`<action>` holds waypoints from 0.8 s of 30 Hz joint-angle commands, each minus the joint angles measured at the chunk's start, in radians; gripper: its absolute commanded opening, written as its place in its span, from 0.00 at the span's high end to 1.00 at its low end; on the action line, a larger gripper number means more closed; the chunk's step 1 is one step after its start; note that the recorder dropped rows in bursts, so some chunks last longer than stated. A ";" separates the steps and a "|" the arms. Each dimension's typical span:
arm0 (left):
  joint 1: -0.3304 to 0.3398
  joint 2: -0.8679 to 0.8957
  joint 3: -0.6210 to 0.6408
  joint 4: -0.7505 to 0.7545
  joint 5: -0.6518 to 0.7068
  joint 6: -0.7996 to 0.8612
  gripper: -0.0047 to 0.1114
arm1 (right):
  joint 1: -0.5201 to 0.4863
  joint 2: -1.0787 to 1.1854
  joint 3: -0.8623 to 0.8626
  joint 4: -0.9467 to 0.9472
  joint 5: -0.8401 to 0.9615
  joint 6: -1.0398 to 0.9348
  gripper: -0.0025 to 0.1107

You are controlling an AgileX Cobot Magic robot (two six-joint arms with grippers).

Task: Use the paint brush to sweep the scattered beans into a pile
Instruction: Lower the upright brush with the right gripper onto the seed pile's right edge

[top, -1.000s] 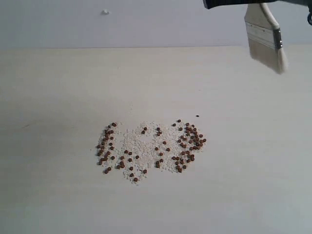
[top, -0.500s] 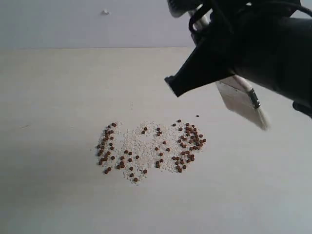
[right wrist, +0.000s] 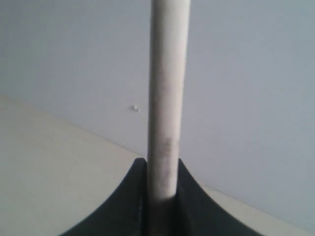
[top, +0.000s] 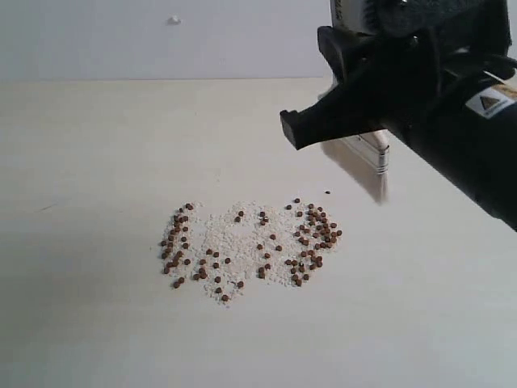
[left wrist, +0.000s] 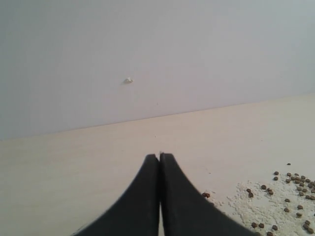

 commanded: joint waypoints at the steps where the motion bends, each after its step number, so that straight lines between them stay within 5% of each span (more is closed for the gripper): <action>1: -0.005 -0.006 0.003 0.001 0.005 0.000 0.96 | -0.088 0.003 0.089 -0.204 -0.099 0.185 0.98; 10: -0.005 -0.006 0.003 0.001 0.005 0.000 0.96 | -0.275 0.027 0.203 -0.242 -0.257 0.320 0.98; 24: -0.005 -0.006 0.003 0.001 0.005 0.000 0.96 | -0.282 0.412 0.059 -0.246 -0.415 0.207 0.98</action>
